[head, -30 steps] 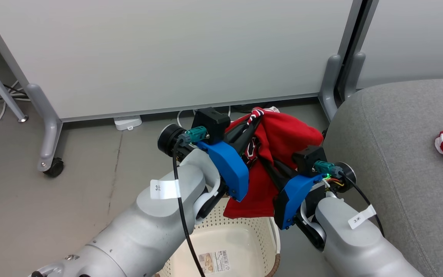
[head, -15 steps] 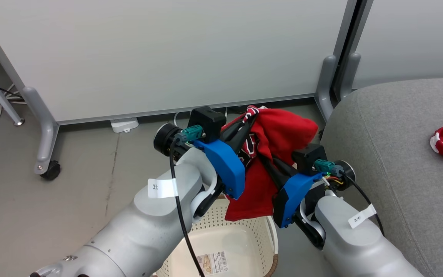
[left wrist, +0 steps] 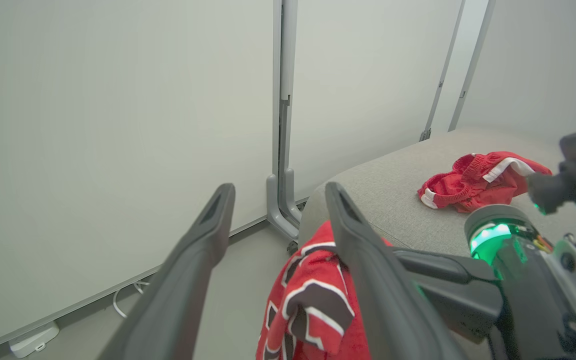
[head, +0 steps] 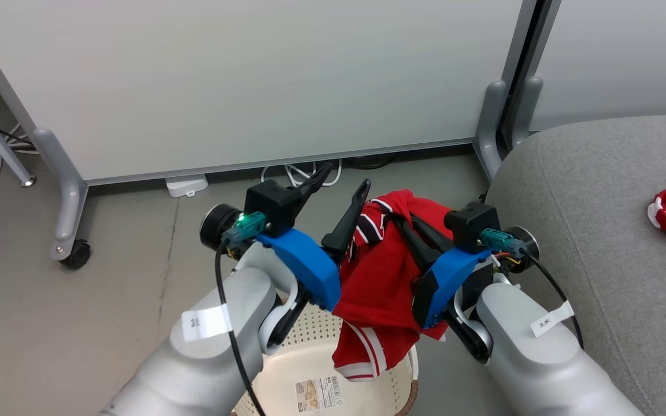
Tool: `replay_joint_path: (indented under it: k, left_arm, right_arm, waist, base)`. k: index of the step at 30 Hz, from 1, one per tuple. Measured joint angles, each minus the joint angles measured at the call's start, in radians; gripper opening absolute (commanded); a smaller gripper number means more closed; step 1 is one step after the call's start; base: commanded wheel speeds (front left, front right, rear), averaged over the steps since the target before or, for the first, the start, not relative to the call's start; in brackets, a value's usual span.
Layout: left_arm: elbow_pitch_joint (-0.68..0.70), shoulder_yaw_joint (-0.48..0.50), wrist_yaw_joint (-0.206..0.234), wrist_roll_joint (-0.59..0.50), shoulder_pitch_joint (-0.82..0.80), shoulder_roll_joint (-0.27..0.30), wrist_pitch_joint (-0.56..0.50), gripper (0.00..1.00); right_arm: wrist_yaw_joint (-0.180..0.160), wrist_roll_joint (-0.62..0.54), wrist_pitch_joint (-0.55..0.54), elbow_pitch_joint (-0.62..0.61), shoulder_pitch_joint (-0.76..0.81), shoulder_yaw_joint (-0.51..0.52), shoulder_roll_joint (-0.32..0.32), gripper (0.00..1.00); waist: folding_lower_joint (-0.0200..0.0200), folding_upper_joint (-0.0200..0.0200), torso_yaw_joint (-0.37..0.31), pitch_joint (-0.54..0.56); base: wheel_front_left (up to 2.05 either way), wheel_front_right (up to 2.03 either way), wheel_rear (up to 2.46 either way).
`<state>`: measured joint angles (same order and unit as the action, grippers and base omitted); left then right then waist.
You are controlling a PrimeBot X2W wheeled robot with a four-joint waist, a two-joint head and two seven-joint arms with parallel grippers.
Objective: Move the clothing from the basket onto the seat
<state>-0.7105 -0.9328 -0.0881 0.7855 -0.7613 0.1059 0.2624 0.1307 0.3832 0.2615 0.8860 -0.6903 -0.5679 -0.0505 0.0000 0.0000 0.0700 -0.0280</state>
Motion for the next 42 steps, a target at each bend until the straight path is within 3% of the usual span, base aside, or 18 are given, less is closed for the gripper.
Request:
replay_joint_path:
  k: [13,24,32,42]
  left_arm:
    - [0.233,0.291,0.001,-0.255,0.320,0.072,0.000,1.00]
    - [0.304,0.492,-0.021,-0.377,0.519,0.066,0.001,1.00]
    - [0.330,0.575,-0.035,-0.431,0.586,0.046,0.001,1.00]
    - [0.327,0.601,-0.036,-0.461,0.595,0.027,0.000,1.00]
  right_arm:
    - [0.000,-0.056,0.000,-0.092,0.043,0.072,0.000,0.00]
    - [0.000,-0.075,0.000,-0.118,0.070,0.095,0.000,0.00]
    - [0.000,-0.076,0.000,-0.118,0.085,0.103,0.000,0.00]
    - [0.000,-0.080,0.000,-0.115,0.085,0.109,0.000,0.00]
  waist:
    - [0.0000,0.0000,-0.025,0.008]
    - [0.0000,0.0000,-0.041,0.016]
    - [-0.0001,0.0000,-0.045,0.019]
    - [0.0000,0.0000,-0.057,0.016]
  base:
    - [0.00,0.00,0.00]
    - [0.00,0.00,0.00]
    - [0.00,0.00,0.00]
    - [0.00,0.00,0.00]
